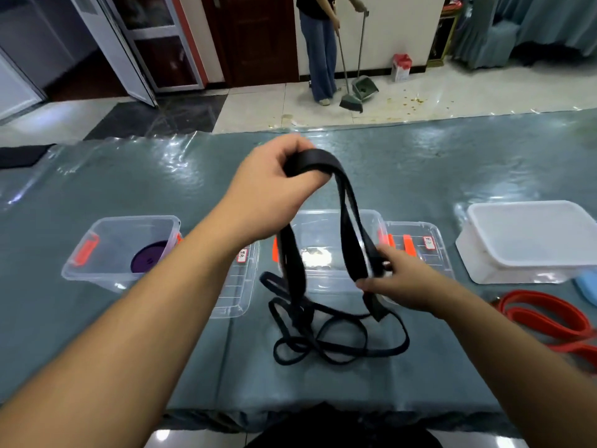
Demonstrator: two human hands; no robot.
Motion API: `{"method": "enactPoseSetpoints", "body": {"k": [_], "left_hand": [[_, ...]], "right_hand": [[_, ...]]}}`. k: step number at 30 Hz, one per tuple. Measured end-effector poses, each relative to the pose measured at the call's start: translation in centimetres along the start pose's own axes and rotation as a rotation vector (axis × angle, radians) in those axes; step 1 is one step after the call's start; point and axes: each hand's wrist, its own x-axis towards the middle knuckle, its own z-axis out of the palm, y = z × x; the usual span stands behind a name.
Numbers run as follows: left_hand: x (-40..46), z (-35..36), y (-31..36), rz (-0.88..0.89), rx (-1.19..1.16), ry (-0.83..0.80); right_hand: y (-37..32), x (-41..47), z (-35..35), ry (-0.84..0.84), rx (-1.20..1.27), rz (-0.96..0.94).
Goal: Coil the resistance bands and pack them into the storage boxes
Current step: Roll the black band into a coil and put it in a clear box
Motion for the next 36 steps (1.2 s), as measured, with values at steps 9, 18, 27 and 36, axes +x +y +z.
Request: {"method": "enactPoseSetpoints", "body": {"k": [9,18,27,36], "left_hand": [[2.3,1.4,6.3,-0.111,-0.206,0.031],[1.3,2.0,5.9,-0.184,-0.297,-0.211],[-2.1,0.2,-4.0,-0.616,-0.449,-0.37],[-10.9,3.1,-13.3,-0.583,-0.092,-0.343]], "right_hand": [[-7.9,-5.1,0.8,0.243,0.0,-0.387],[-10.8,-5.4,0.7,0.024,0.25,-0.305],[-12.8,-6.1,-0.5,0.074,1.146,-0.211],[-13.4,-5.5,-1.0,0.131,1.433,-0.107]]}}
